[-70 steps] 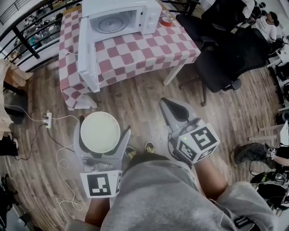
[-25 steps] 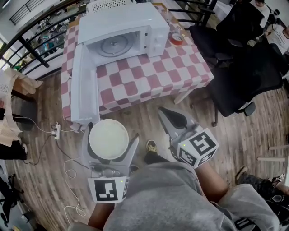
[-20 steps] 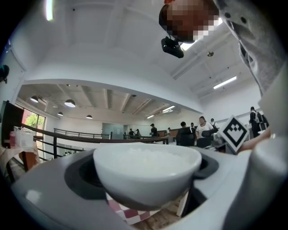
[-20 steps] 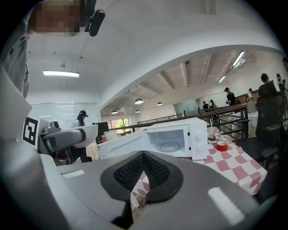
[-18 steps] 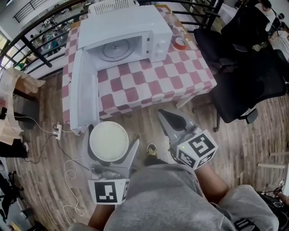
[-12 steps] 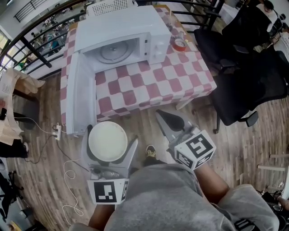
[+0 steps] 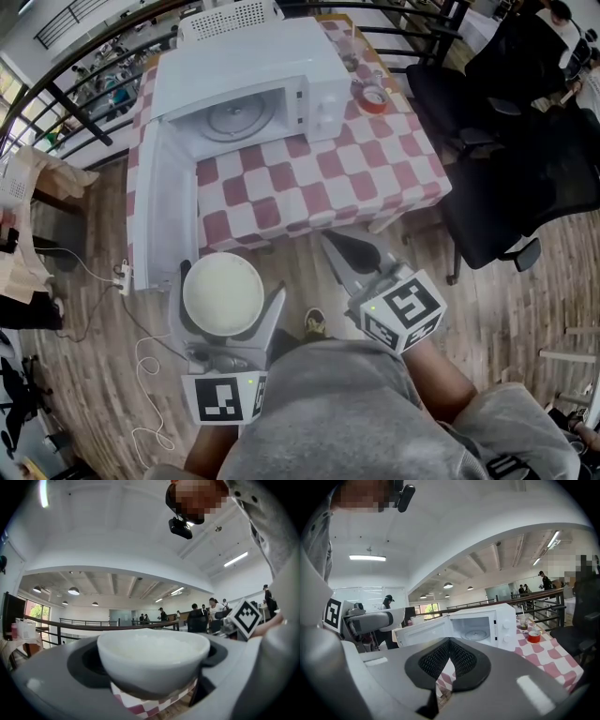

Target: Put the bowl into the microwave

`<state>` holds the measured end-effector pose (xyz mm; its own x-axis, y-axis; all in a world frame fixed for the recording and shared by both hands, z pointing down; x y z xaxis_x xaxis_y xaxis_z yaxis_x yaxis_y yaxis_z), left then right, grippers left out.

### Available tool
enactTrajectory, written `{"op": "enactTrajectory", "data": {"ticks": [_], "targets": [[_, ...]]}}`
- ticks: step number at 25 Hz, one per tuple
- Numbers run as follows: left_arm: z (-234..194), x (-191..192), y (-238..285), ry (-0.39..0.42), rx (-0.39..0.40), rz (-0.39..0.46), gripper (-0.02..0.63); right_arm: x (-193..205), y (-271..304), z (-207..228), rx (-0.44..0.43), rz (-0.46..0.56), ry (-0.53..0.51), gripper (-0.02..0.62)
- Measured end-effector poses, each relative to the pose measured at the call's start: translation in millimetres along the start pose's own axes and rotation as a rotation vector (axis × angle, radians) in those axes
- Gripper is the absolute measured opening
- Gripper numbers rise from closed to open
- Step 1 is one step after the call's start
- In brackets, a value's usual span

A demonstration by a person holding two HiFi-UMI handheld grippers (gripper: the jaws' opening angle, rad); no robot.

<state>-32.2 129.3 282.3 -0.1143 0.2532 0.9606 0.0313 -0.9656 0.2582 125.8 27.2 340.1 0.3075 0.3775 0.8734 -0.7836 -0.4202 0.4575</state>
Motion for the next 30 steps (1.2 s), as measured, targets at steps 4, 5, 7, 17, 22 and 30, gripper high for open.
{"op": "enactTrajectory", "data": {"ticks": [4,5,7,17,22,30], "targets": [[2,-1,1,-0.004,-0.002,0.002,0.535,-2,1,0,-0.01,0.001,-0.006,-0.002],[3,-2,2,-0.005,-0.003,0.003,0.535,-2,1,0,-0.011,0.001,-0.007,-0.002],[3,-2,2,-0.007,-0.005,0.005,0.535,-2,2,0,-0.015,0.003,-0.01,-0.002],[3,0,3,-0.012,0.002,0.007,0.535,-4,2,-2,-0.013,0.001,-0.02,-0.002],[2,1,7,-0.011,0.014,0.014,0.535,-3,3,-2,-0.005,-0.004,-0.02,-0.002],[-12,1,23,-0.023,0.018,0.012,0.535,-10,20,8,0.005,-0.012,-0.022,-0.002]]}}
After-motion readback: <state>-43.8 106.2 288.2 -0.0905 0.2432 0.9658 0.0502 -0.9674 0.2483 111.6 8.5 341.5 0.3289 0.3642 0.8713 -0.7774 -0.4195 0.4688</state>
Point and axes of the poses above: the fingertips, and each gripper's own axes: y forward along the fingers, z to its right, x out of its underside, the point moved 6 cm from there along -y, backward along the fingers, and after that the axes turned 15 degrees about -z, right-handed, at the moved point
